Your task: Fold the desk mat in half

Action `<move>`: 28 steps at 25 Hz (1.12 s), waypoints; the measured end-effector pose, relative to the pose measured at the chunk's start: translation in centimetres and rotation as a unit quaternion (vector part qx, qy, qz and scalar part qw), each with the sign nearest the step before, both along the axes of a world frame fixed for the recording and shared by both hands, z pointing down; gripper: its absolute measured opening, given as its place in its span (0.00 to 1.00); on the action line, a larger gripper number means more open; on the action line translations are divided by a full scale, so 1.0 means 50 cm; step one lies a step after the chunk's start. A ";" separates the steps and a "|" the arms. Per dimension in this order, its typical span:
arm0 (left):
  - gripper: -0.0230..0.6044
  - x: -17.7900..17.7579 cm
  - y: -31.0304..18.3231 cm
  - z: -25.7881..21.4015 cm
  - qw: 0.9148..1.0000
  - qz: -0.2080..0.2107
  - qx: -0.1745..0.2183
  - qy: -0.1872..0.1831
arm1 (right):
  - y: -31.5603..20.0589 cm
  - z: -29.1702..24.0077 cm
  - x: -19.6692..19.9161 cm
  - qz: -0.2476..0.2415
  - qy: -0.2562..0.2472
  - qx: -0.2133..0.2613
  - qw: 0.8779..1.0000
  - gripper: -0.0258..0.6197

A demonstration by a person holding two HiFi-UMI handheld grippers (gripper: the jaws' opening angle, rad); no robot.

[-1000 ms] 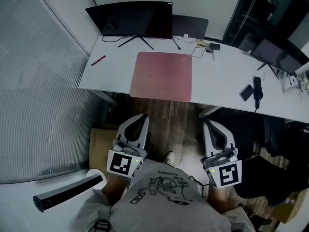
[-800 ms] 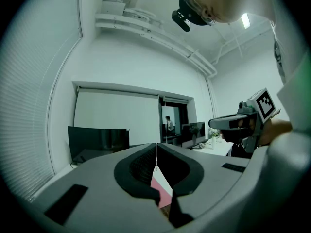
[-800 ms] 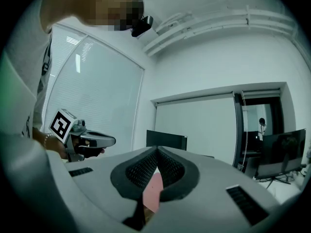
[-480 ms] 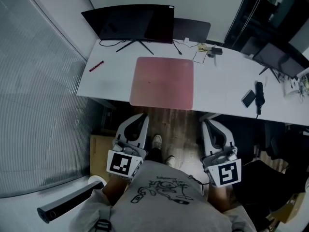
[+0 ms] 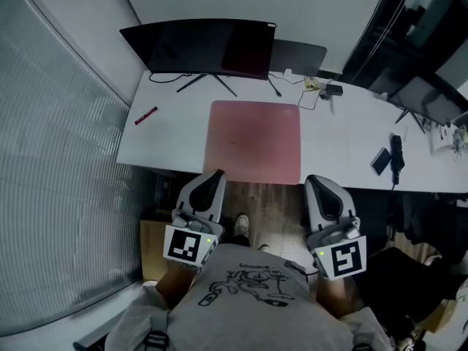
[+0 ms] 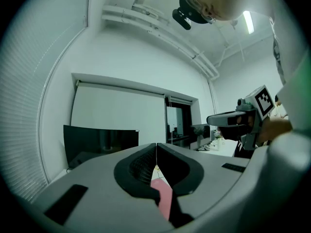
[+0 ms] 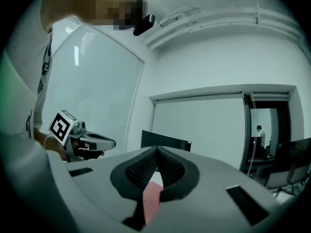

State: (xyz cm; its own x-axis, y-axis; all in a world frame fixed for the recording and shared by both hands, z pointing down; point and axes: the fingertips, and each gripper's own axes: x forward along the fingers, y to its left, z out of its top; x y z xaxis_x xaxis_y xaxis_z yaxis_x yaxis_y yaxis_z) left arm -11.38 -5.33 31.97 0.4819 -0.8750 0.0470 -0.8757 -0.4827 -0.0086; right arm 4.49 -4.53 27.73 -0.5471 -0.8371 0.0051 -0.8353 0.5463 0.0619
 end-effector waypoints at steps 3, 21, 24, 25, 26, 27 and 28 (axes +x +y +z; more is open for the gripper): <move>0.07 -0.027 -0.035 0.015 1.000 0.007 -0.008 -0.003 | -0.030 0.000 -0.032 0.005 0.004 -0.001 1.000 0.05; 0.18 -0.202 -0.164 0.498 0.971 -0.029 -0.237 0.003 | -0.132 0.035 -0.139 0.007 0.011 -0.010 1.000 0.05; 0.20 -0.227 -0.162 0.609 0.956 -0.040 -0.291 0.005 | -0.135 0.033 -0.138 0.008 0.014 -0.006 1.000 0.05; 0.20 -0.235 -0.159 0.646 0.950 -0.044 -0.309 0.003 | -0.136 0.032 -0.137 0.008 0.016 -0.004 1.000 0.05; 0.20 -0.242 -0.155 0.681 0.944 -0.049 -0.328 0.002 | -0.137 0.030 -0.136 0.008 0.017 -0.002 1.000 0.05; 0.20 -0.251 -0.152 0.713 0.937 -0.054 -0.345 0.005 | -0.138 0.029 -0.135 0.008 0.017 -0.001 1.000 0.05; 0.20 -0.260 -0.149 0.740 0.930 -0.061 -0.362 0.012 | -0.139 0.029 -0.135 0.008 0.016 -0.001 1.000 0.05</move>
